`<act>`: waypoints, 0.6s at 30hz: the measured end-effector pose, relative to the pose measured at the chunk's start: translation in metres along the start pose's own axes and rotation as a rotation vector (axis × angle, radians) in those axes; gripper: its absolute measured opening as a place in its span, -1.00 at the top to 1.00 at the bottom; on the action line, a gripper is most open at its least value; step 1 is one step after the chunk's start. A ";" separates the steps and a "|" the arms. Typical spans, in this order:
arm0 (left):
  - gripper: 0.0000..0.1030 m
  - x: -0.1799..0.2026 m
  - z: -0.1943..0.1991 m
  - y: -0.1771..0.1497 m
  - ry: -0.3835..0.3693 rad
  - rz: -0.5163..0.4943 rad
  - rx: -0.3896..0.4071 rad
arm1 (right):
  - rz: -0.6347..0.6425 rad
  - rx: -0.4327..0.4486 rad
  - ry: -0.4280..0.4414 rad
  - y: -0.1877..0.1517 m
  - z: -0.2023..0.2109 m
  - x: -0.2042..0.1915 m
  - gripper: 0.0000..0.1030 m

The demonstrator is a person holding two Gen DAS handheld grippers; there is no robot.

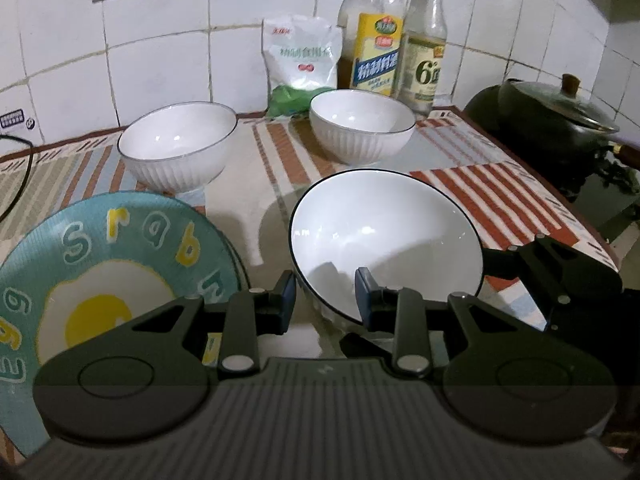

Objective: Organize plates and bowls
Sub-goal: 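Carry the white bowl beside the plate stack and open the left gripper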

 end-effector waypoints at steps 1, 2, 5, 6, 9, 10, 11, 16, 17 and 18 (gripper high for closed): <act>0.42 -0.001 0.000 -0.001 -0.003 0.008 -0.001 | 0.006 -0.003 -0.004 0.000 0.000 -0.001 -0.94; 0.41 -0.001 0.001 -0.001 -0.004 0.005 -0.001 | 0.010 -0.009 -0.008 0.000 0.000 -0.002 -0.94; 0.29 0.001 0.002 -0.001 -0.015 0.005 -0.002 | 0.007 -0.023 -0.022 0.001 0.001 -0.002 -0.94; 0.20 0.002 0.004 -0.001 -0.030 0.011 -0.009 | 0.006 -0.025 -0.031 0.001 0.003 -0.003 -0.94; -0.23 0.004 0.015 0.006 -0.067 0.030 0.019 | 0.041 -0.012 -0.064 0.006 0.012 -0.005 -0.97; -0.30 0.005 0.020 0.008 -0.067 0.019 0.023 | 0.054 -0.013 -0.079 0.008 0.017 -0.006 -0.97; -0.35 0.006 0.024 0.009 -0.069 0.008 0.025 | 0.063 -0.017 -0.091 0.010 0.021 -0.006 -0.97; -0.45 0.004 0.050 0.015 -0.096 -0.003 0.026 | 0.064 -0.034 -0.113 0.018 0.047 -0.005 -0.97; -0.46 0.003 0.055 0.017 -0.105 -0.001 0.028 | 0.059 -0.035 -0.116 0.020 0.051 -0.005 -0.97; -0.47 0.003 0.061 0.018 -0.112 -0.005 0.031 | 0.052 -0.034 -0.117 0.023 0.057 -0.004 -0.97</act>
Point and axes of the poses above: each gripper's, at about its wrist camera, not at the fingertips, and z roughly against the way its jaws point, x to its right, y to its top, the point moved 7 cm from there along -z, roughly the way its jaws point, and after that the axes turned 13 degrees about x, right-handed, at the moved point
